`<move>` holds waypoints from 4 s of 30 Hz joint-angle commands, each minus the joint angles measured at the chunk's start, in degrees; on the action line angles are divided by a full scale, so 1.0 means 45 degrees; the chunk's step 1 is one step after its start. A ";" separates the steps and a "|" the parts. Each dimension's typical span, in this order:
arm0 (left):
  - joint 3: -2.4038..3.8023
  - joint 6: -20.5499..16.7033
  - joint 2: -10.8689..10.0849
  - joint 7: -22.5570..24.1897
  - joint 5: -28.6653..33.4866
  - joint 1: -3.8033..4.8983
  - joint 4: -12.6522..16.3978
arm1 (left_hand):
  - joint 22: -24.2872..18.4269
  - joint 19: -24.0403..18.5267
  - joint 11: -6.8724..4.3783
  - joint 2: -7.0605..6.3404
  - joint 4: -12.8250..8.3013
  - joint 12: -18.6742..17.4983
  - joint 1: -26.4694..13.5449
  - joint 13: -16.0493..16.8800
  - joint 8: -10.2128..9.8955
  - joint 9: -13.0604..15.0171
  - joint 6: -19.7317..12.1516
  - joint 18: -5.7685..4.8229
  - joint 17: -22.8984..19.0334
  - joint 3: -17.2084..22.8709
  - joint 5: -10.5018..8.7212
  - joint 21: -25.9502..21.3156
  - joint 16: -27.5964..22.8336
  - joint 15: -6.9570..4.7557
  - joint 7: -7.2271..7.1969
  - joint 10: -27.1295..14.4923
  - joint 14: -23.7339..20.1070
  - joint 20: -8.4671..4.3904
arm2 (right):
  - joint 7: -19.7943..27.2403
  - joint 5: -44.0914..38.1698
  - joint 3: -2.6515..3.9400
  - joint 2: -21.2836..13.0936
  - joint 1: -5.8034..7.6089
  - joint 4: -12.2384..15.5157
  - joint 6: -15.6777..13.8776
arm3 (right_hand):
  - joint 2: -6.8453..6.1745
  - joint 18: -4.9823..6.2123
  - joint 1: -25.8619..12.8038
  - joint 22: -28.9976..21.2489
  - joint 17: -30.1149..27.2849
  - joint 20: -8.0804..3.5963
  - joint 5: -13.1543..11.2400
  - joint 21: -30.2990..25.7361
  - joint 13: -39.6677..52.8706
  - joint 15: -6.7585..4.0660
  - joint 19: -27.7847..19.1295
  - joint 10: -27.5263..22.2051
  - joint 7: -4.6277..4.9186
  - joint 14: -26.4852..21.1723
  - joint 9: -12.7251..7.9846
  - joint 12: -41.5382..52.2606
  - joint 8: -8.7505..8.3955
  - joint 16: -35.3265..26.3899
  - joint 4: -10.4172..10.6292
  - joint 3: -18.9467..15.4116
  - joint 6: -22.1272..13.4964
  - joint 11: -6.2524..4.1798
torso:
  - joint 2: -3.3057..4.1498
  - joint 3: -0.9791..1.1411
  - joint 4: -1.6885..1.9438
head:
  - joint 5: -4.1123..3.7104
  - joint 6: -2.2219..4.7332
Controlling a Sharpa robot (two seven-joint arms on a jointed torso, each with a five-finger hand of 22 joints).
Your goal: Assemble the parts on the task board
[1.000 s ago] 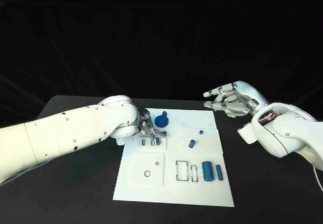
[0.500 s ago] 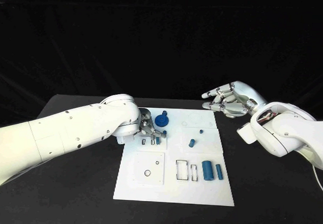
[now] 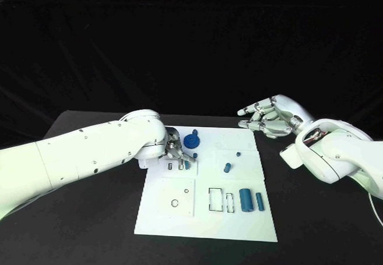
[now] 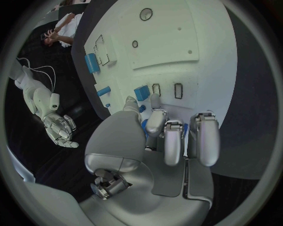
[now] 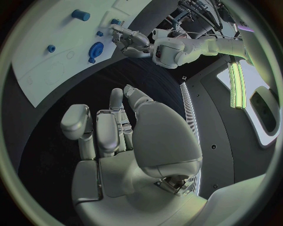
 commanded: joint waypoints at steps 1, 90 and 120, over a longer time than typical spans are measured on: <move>0.0005 0.0367 0.0056 -0.0021 0.0134 0.0014 -0.0012 | 0.1557 0.0540 -0.0023 -0.0017 -0.0089 0.0002 0.0232 -0.0008 0.0055 0.0060 -0.0106 -0.0157 0.3355 0.0023 -0.0022 0.0056 0.0030 -0.0092 0.0014 0.0023 0.1342 -0.0056 | -0.0030 -0.0027 -0.0006 0.0064 0.0001 -0.0058 0.0301 | -0.0007 0.0126 -0.0075 -0.0023 -0.0013 0.0000 -0.0064 -0.0039 -0.0015 0.0103 -0.0053 -0.0013 0.0038 0.0124 0.0003 -0.0079 0.0026 -0.0048 0.0040 0.0045 -0.0053 -0.0010 | -0.0005 -0.0001 0.0002 | 0.0029 -0.0028; -0.0157 -0.0497 -0.0386 -0.0029 -0.0733 -0.0254 0.0546 | 0.1755 0.0579 -0.0169 -0.2776 -0.2387 -0.0129 0.0832 0.0347 0.1077 0.2397 -0.0752 -0.0160 0.3355 1.2066 0.1014 -0.0007 0.0030 -0.0185 -0.0118 0.0335 0.1342 -0.0115 | -0.0424 -0.0532 -0.0116 0.0591 -0.0006 -0.0478 0.1408 | -0.0075 0.0341 0.0180 -0.1306 -0.0656 0.0037 -0.0157 -0.0870 -0.0229 0.0166 -0.0733 -0.0241 0.0118 -0.0142 -0.0006 -0.0199 0.0007 -0.0796 -0.0195 0.0313 -0.0173 0.0063 | 0.0011 0.0020 0.0026 | 0.0395 -0.0121; -0.0196 0.0351 -0.0501 -0.0049 -0.0716 -0.0291 0.0711 | 0.1836 0.0599 -0.0268 -0.2788 -0.2322 -0.0116 0.0187 0.0373 0.1129 0.2412 -0.0450 -0.0177 0.3355 1.1567 0.0932 0.0028 0.0030 -0.0262 -0.0261 0.0416 0.1342 -0.0190 | -0.0373 -0.0266 -0.0126 0.0576 -0.0011 -0.0534 0.1471 | -0.0031 0.0342 0.0149 -0.1315 -0.0630 0.0046 -0.0134 -0.0892 -0.0243 0.0172 -0.0731 -0.0239 0.0118 -0.0140 -0.0001 -0.0190 0.0017 -0.0792 -0.0167 0.0337 -0.0170 0.0065 | 0.0029 0.0030 0.0044 | 0.0374 -0.0223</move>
